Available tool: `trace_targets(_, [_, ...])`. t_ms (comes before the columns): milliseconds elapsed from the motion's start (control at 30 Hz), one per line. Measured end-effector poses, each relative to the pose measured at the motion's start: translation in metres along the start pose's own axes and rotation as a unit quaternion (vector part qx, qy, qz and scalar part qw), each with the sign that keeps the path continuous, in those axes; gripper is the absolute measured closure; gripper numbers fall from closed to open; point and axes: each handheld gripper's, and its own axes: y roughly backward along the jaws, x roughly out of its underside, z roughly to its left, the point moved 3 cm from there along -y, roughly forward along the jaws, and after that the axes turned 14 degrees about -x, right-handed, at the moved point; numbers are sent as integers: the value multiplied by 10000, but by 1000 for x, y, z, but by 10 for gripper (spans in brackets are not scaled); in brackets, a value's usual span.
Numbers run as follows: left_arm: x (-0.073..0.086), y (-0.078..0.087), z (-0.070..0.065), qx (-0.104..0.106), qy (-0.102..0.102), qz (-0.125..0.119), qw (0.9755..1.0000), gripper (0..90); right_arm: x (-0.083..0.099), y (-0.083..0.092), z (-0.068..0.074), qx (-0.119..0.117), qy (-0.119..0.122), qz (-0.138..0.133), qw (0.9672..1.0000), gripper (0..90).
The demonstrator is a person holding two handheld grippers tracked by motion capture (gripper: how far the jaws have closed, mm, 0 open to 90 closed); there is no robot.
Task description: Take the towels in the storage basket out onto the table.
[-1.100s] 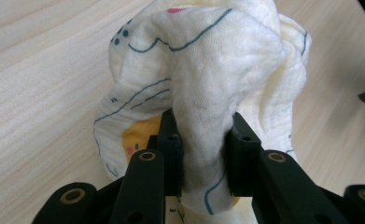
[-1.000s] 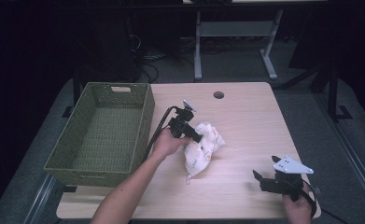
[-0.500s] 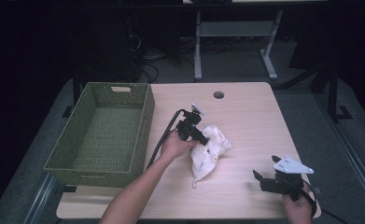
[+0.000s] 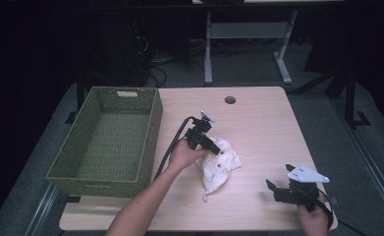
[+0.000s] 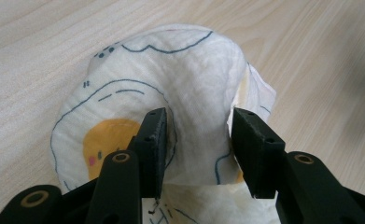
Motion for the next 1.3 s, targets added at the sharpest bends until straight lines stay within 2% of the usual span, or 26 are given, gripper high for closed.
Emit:
trace_targets(333, [-2, 10, 0, 32, 99, -221, 9997, 412, 1, -1, -2, 17, -51, 39, 10000, 132])
trace_targets(600, [3, 23, 2, 53, -19, -352, 9994, 374, 2, -3, -2, 13, -105, 43, 9999, 133])
trace_targets(800, [7, 27, 5, 100, 85, -524, 9985, 363, 2, -4, 0, 5, -90, 62, 9999, 132])
trace_targets(933, [10, 30, 5, 94, 62, -604, 9981, 352, 2, -4, 0, 4, -102, 55, 9999, 132])
trace_targets(1133, [13, 34, 6, 162, 85, -595, 9981, 345, 2, -5, 1, 13, -98, 78, 9999, 132])
trace_targets(1300, [15, 37, 7, 83, 66, -633, 9979, 331, 2, -3, 1, 17, -102, 57, 9999, 132])
